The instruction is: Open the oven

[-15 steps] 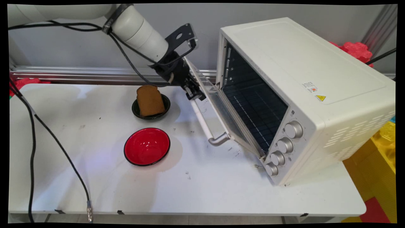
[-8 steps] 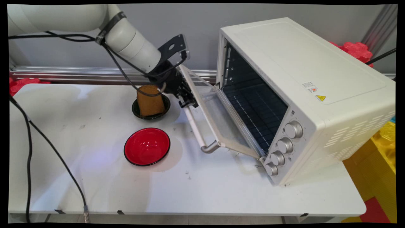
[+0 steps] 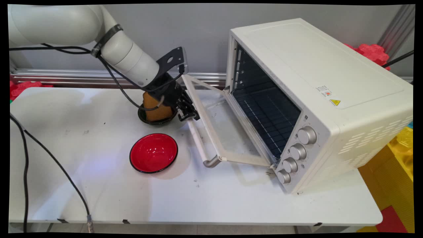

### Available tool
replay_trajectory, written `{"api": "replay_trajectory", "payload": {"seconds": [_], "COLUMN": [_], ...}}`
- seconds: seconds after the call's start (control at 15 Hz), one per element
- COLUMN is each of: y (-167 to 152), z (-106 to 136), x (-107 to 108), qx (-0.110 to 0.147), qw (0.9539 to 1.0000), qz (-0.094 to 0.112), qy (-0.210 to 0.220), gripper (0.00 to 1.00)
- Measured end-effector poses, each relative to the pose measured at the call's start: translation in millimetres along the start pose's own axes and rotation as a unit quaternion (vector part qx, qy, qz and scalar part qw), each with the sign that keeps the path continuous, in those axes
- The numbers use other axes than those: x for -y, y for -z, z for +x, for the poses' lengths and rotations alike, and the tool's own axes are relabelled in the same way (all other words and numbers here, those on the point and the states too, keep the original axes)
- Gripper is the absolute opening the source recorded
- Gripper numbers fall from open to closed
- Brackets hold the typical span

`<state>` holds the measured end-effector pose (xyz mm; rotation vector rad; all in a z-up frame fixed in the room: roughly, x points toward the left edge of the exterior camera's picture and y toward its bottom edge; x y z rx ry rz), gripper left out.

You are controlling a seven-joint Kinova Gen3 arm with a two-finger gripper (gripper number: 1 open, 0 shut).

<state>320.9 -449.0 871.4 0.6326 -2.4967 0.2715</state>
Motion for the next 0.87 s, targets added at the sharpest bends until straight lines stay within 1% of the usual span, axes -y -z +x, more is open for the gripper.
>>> {"api": "replay_trajectory", "payload": {"seconds": [0.4,0.87], "y": [-1,11], "z": [-16,-29], "x": [-3,-5], "qx": [0.001,0.003], "qw": [1.0000,0.9999], "qz": [-0.003,-0.007], "qy": [-0.002,-0.007], "gripper": [0.00,0.00]}}
